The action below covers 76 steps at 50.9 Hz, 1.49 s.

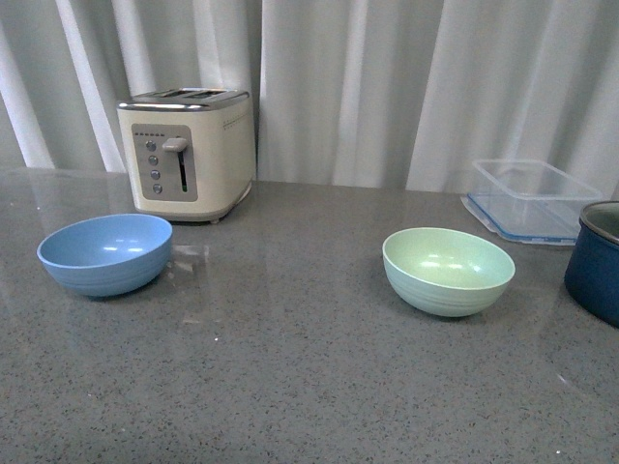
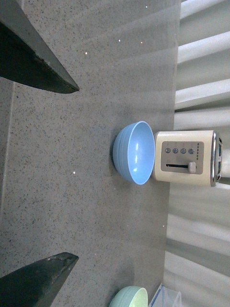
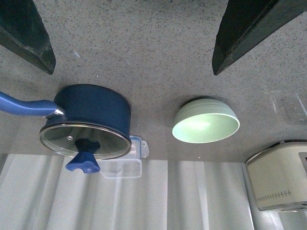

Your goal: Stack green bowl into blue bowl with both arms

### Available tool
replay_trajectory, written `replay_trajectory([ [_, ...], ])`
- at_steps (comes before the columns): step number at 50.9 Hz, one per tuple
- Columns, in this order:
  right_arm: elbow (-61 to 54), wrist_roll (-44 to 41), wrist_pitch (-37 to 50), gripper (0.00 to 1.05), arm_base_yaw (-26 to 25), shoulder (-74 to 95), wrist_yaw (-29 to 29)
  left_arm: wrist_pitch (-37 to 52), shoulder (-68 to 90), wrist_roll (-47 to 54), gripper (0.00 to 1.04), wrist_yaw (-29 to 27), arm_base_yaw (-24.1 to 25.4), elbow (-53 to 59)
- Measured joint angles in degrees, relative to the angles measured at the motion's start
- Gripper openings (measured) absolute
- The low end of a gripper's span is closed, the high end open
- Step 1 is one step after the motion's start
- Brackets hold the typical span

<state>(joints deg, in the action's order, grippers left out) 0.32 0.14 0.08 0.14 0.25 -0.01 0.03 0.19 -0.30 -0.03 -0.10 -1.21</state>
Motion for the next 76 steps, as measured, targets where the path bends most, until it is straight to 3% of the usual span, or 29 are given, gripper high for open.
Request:
replay_trajectory([
  [44,0.0,0.0,0.0,0.95,0.0,0.0,0.02,0.0,0.0,0.0,0.98,0.0,0.0,0.0],
  [45,0.0,0.0,0.0,0.95,0.0,0.0,0.0,0.11,0.04,0.13,0.98,-0.94,-0.22,0.0],
  [50,0.0,0.0,0.0,0.95,0.0,0.0,0.0,7.19,3.56,4.44,0.98,-15.96,-5.18,-0.13],
  [53,0.0,0.0,0.0,0.95,0.0,0.0,0.07,10.64,6.95,4.81,0.98,-19.34,-5.64,-0.98],
  [67,0.0,0.0,0.0,0.95,0.0,0.0,-0.04,19.1,29.88,3.04,0.98,-14.82,-2.58,-14.64],
  [76,0.0,0.0,0.0,0.95,0.0,0.0,-0.04,18.64,43.85,-2.84,0.98,-12.68,0.33,-25.86],
])
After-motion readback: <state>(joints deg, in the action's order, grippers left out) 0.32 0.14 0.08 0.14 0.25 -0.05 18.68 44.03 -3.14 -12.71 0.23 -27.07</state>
